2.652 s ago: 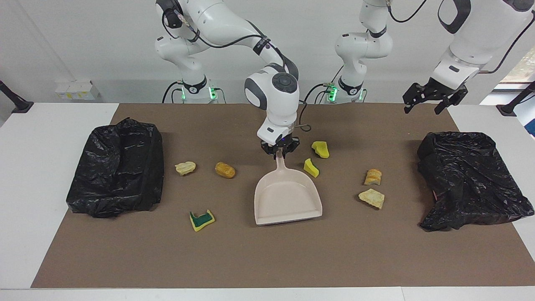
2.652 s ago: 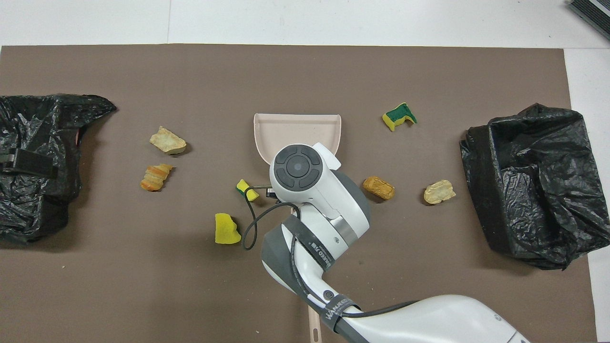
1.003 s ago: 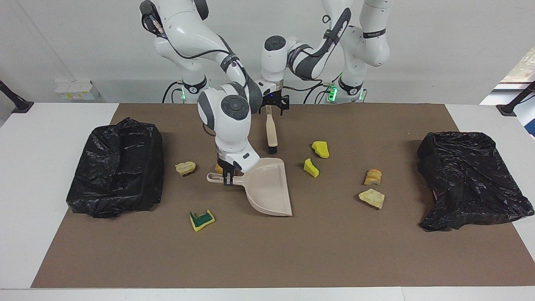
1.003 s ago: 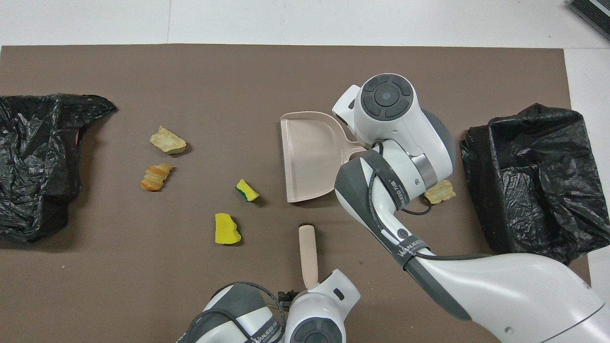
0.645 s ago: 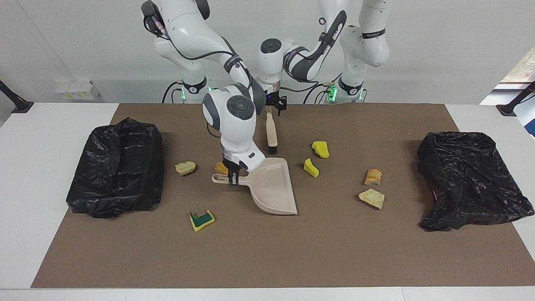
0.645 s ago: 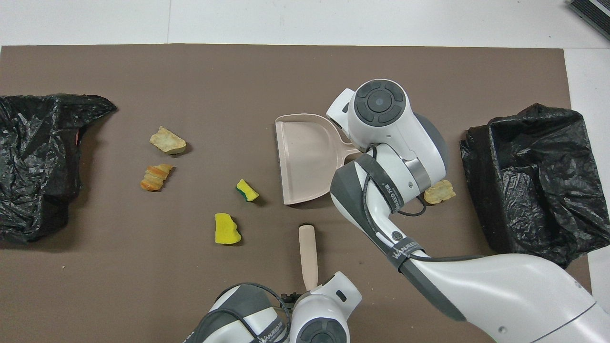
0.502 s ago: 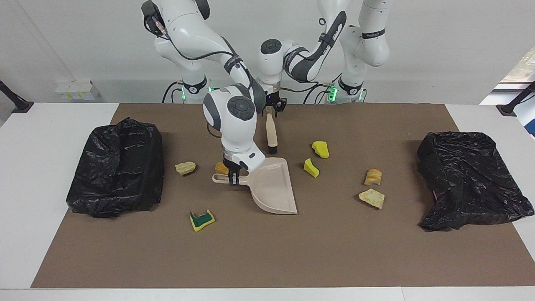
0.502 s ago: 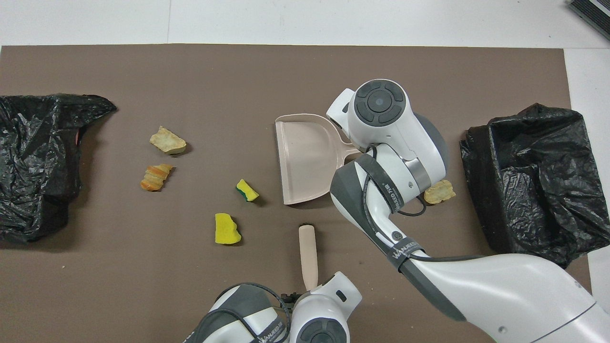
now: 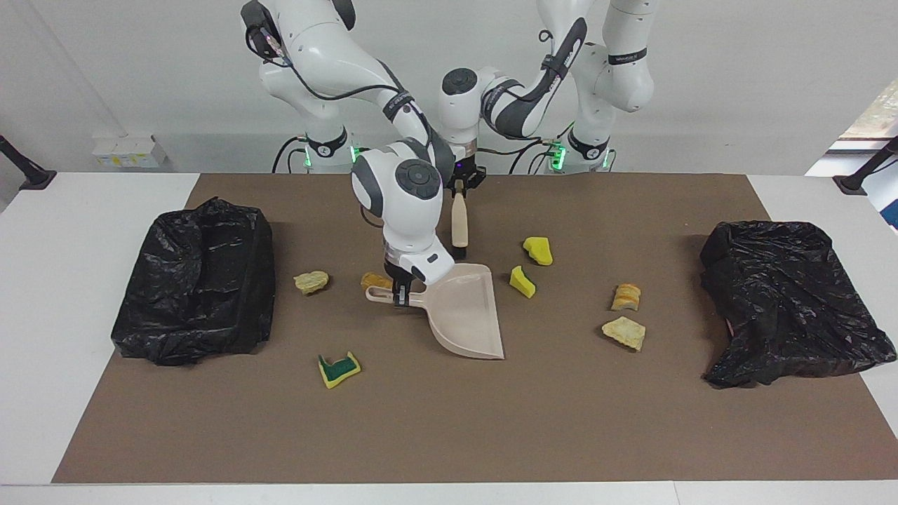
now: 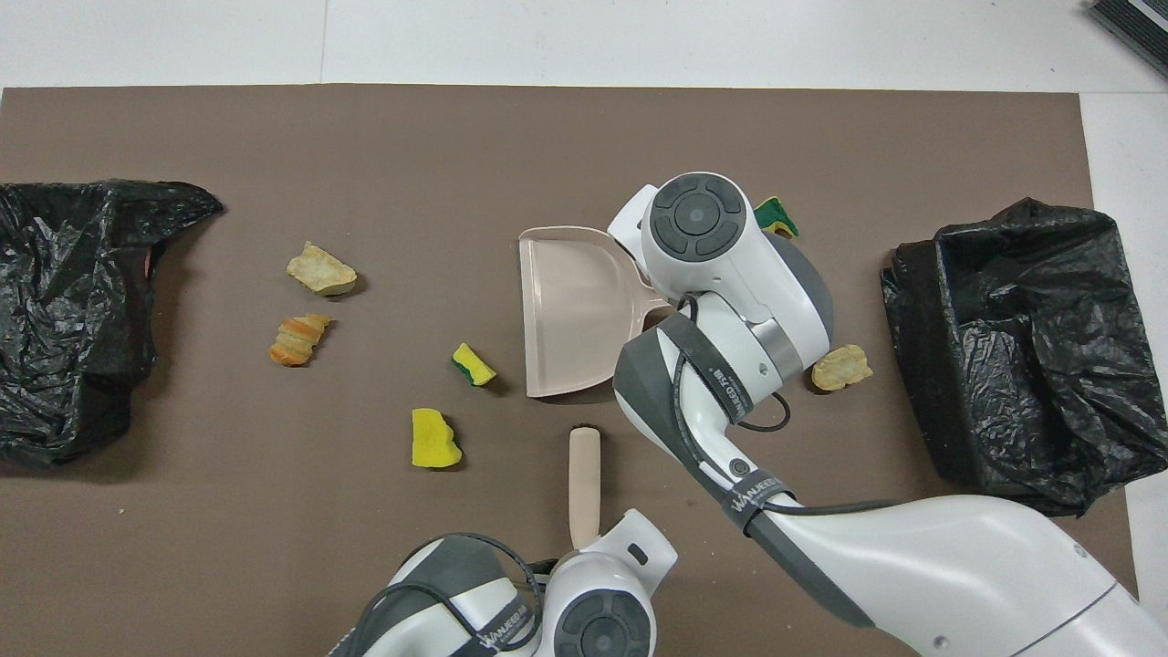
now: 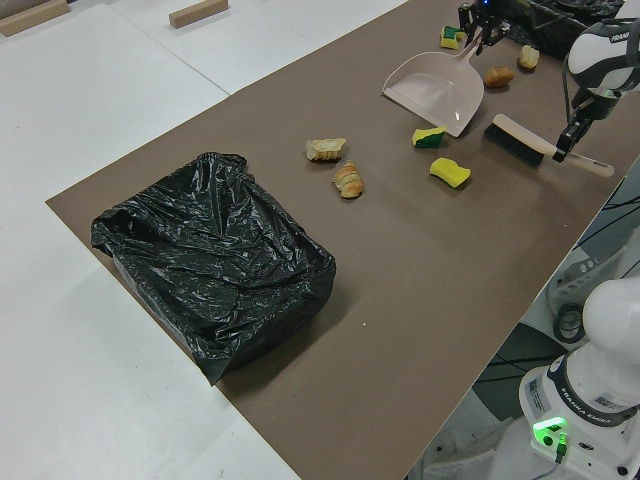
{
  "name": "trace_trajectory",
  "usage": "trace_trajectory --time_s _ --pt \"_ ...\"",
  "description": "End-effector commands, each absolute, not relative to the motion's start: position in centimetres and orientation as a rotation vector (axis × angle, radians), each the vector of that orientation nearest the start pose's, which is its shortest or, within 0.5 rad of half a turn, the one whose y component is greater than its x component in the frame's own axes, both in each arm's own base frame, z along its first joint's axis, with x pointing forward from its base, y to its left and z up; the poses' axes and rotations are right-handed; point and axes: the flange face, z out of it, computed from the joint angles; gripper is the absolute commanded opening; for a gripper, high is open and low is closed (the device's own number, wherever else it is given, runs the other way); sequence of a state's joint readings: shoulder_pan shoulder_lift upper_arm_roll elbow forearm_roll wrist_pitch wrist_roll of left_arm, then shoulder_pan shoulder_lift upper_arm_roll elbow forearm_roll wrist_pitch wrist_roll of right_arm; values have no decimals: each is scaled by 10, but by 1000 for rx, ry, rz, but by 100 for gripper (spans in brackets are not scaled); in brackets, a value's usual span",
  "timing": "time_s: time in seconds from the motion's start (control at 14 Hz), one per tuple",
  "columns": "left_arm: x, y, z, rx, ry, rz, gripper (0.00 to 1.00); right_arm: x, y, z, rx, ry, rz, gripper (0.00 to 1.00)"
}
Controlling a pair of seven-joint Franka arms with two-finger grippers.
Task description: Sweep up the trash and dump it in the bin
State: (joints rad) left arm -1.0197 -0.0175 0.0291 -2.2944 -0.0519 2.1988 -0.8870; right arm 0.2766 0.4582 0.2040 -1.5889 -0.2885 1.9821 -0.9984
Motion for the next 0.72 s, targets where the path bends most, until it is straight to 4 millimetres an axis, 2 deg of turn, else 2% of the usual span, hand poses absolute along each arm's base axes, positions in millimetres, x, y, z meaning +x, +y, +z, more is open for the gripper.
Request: trace_trajectory --time_s 0.0,0.29,0.5,0.65 --pt "300 -377 379 -3091 41 161 0 606 273 373 2117 2102 -149 0" --pt "361 -324 416 -3054 23 247 0 605 276 374 2105 2112 -135 0" --pt "412 -273 433 -3054 -75 192 0 605 275 374 2107 2110 -135 0" --pt "434 -248 433 -3025 -136 155 0 603 276 374 2108 2109 -146 0"
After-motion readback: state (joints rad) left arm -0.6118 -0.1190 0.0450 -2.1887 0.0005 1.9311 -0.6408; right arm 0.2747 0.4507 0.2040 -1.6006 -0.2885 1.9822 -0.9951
